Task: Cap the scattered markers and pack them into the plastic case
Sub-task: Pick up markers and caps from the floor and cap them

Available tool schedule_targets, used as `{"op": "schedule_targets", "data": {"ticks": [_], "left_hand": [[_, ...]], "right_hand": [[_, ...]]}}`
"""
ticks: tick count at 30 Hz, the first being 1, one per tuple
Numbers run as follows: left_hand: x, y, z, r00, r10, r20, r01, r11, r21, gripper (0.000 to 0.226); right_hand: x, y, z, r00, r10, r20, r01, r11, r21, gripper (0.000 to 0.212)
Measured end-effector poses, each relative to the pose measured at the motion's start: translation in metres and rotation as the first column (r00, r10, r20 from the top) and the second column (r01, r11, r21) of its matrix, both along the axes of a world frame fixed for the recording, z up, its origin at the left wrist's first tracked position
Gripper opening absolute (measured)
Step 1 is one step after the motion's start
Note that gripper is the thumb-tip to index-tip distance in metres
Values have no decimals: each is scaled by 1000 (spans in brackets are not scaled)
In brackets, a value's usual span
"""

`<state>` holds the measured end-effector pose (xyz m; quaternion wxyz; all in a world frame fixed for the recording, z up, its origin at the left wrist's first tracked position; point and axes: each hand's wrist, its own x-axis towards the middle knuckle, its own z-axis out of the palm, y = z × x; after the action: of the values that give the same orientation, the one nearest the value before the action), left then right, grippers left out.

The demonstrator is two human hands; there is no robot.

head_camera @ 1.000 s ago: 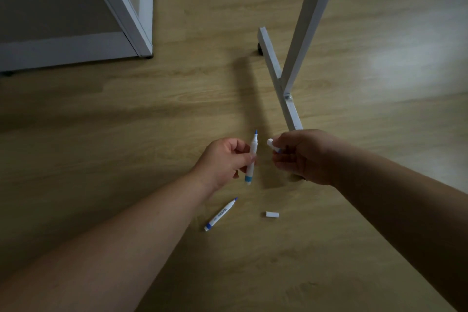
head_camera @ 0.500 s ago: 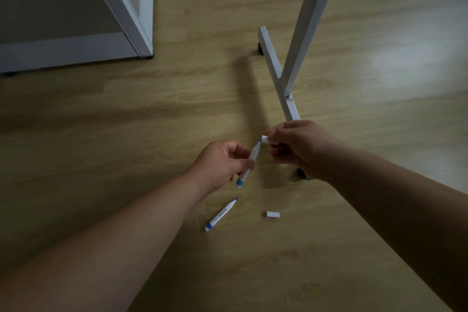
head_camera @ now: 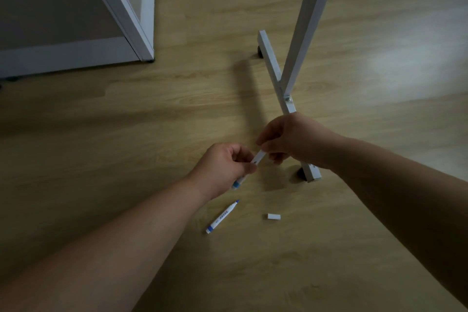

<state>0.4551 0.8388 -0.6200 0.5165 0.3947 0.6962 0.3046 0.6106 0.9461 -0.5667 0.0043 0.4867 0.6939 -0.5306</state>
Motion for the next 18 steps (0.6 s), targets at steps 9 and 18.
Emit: {"op": "schedule_targets", "data": {"ticks": [9,18], "left_hand": [[12,-13,-9,1000,-7,-27,5,996,-92,11],[34,-70,-55,890,-208,-406,112,962,-247,7]], "right_hand": [[7,-10,-23,1000,12,12,-11,999,-41,18],[31,-23,-62,975,-26,222,10,997,71,7]]}}
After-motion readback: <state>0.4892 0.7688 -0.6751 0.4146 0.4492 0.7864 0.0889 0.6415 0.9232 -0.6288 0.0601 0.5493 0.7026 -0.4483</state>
